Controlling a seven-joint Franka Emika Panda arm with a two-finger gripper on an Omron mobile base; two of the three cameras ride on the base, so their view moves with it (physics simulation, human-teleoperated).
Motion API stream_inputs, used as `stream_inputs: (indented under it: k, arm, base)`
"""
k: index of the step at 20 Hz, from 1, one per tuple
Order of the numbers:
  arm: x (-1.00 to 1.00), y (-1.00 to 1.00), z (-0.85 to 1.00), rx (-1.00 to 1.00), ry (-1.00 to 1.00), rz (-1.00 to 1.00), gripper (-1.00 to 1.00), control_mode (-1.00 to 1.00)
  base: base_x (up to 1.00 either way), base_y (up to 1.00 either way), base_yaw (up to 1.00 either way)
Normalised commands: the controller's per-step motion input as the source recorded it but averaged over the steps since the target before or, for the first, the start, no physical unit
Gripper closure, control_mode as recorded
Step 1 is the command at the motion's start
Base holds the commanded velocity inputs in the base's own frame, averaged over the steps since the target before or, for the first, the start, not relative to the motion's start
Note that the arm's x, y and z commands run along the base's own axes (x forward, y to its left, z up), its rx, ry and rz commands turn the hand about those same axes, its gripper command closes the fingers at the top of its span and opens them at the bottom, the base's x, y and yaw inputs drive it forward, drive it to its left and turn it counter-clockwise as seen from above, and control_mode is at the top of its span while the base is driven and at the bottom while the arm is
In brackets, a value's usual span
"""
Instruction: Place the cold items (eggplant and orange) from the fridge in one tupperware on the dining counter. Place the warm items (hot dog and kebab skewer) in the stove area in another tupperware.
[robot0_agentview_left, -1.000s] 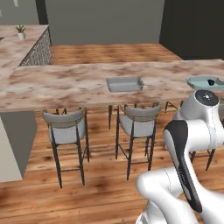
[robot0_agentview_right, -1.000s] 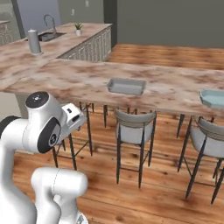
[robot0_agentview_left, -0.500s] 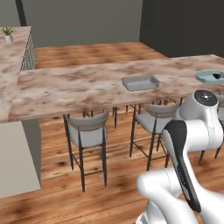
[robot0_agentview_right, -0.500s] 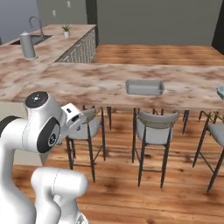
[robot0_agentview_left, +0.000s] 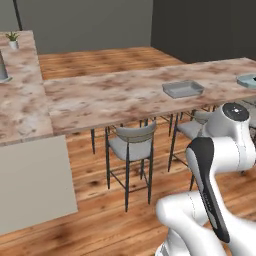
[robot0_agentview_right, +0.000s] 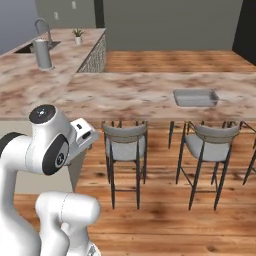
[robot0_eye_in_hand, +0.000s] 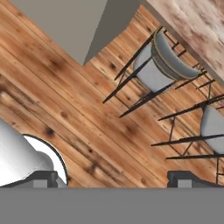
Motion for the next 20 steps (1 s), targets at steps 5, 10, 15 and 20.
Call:
stream_inputs:
  k: [5, 10, 15, 20]
  arm:
    - [0.00, 0.00, 0.00, 0.00, 0.00, 0.00, -1.00, 1.00]
    - [0.00, 0.00, 0.00, 0.00, 0.00, 0.00, -1.00, 1.00]
    - [0.00, 0.00, 0.00, 0.00, 0.00, 0.00, -1.00, 1.00]
    - [0.00, 0.00, 0.00, 0.00, 0.00, 0.00, -1.00, 1.00]
  base:
    - [0.00, 1.00, -0.12]
    - [0.00, 1.00, -0.10]
    - [0.00, 1.00, -0.11]
    - [0.00, 1.00, -0.12]
